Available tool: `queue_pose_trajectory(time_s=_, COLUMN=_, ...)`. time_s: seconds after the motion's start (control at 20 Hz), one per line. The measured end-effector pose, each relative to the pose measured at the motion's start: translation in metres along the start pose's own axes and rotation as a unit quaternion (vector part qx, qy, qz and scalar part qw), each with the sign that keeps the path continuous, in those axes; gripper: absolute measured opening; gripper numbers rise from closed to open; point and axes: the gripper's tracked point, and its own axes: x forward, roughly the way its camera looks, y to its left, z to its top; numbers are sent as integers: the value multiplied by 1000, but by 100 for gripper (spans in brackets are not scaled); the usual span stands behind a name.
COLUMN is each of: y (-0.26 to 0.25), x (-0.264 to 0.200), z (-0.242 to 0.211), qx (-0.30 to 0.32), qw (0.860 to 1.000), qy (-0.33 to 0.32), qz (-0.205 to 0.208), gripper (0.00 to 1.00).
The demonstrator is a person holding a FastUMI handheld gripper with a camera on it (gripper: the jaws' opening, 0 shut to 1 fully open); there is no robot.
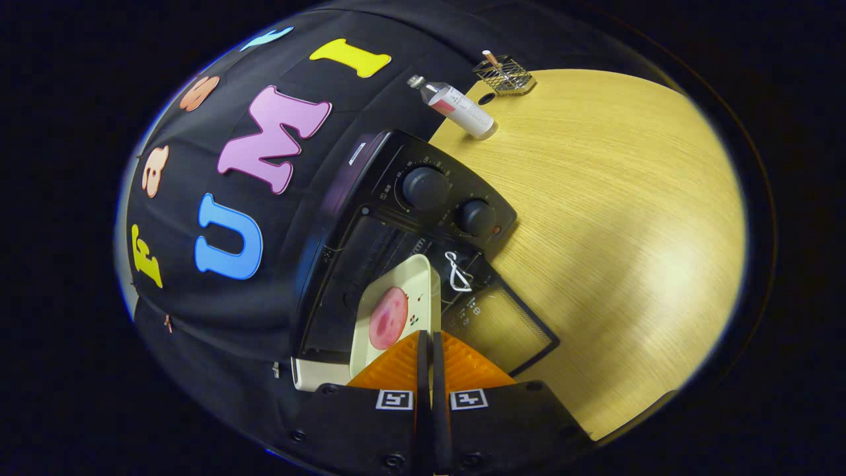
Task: Open the toaster oven, put the food inside, and close the toaster oven door.
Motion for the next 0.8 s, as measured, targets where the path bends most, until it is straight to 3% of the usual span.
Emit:
queue_pose_trajectory(time_s=0.3, y=15, x=47, z=1, qx=41, qw=999, qy=-29, qz=-1, gripper=6)
queue_pose_trajectory(time_s=0.7, y=29, x=79, z=2, qx=30, qw=997, qy=-61, qz=-23, gripper=7)
queue_pose_trajectory(time_s=0.8, y=33, x=79, z=-3, qx=22, qw=998, qy=-60, qz=-19, gripper=12)
